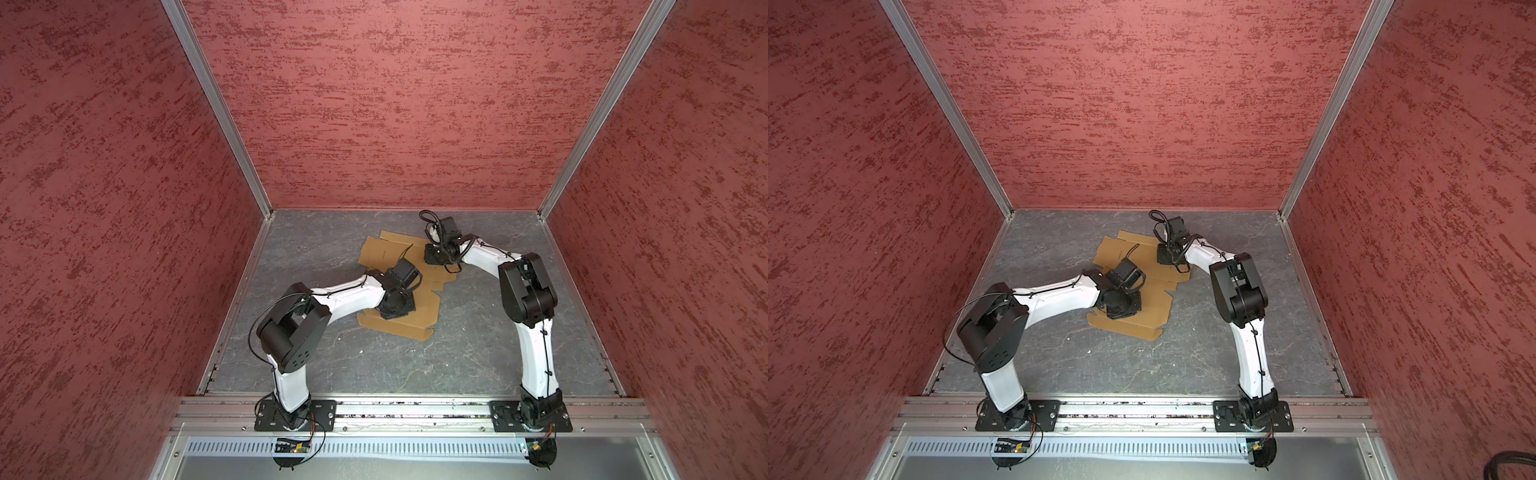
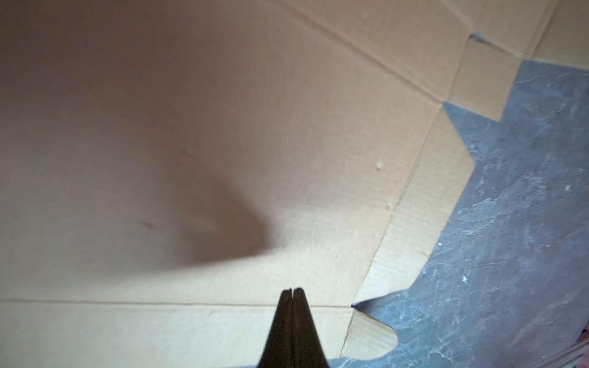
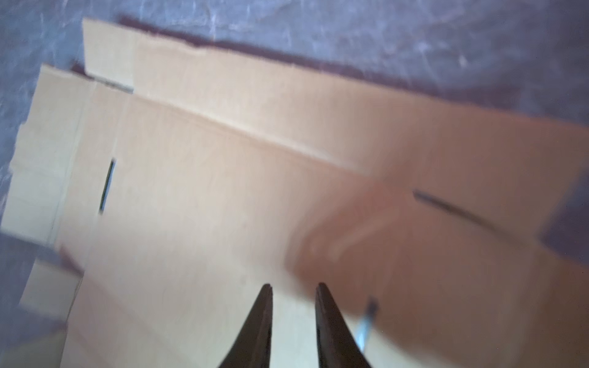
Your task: Fold the paper box
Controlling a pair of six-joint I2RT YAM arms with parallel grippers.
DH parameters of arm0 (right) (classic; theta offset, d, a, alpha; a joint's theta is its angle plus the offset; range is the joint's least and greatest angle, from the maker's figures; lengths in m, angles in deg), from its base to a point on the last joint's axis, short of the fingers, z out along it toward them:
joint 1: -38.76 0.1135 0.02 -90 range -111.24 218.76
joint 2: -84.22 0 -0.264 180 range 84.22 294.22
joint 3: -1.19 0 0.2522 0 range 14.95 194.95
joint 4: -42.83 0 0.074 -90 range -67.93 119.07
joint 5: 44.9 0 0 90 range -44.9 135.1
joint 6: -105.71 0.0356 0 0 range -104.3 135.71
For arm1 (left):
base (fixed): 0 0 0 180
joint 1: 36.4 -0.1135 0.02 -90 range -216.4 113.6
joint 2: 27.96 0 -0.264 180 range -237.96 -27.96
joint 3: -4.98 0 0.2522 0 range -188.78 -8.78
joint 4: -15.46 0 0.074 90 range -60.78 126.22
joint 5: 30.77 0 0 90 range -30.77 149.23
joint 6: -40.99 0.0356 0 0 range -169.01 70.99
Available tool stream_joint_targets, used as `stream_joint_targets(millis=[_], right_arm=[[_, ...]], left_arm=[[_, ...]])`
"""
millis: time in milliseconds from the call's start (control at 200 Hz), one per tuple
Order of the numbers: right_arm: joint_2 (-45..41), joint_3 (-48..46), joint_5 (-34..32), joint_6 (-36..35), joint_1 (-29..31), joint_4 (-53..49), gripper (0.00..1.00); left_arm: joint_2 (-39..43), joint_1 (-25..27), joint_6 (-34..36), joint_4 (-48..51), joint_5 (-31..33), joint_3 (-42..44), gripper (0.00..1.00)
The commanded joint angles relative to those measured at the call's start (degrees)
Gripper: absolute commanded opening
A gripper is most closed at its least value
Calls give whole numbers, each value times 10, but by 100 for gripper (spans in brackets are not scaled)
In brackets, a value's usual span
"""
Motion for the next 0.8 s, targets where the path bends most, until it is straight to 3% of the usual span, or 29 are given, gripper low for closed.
stream_joint_targets(millis=[0, 70, 266, 426, 501, 561, 797], right_arm=[[-73, -41, -7, 28, -1, 28, 30], [-107, -83, -5, 45, 0, 41, 31], [-177, -165, -26, 85, 33, 50, 32], [-188, -192, -37, 114, 95, 44, 32], [-186, -201, -34, 129, 123, 48, 31], [-182, -206, -30, 140, 143, 53, 31], [-160, -218, -8, 159, 184, 63, 29]], left_arm=[[54, -21, 29, 22, 24, -3, 24], [71, -42, 47, 25, 30, -4, 32], [82, -147, 122, 10, -6, -15, 39], [50, -218, 180, 6, -31, -60, 58], [29, -245, 196, -2, -58, -78, 73], [9, -262, 207, -10, -65, -88, 80], [-91, -295, 244, -20, -63, -144, 84]])
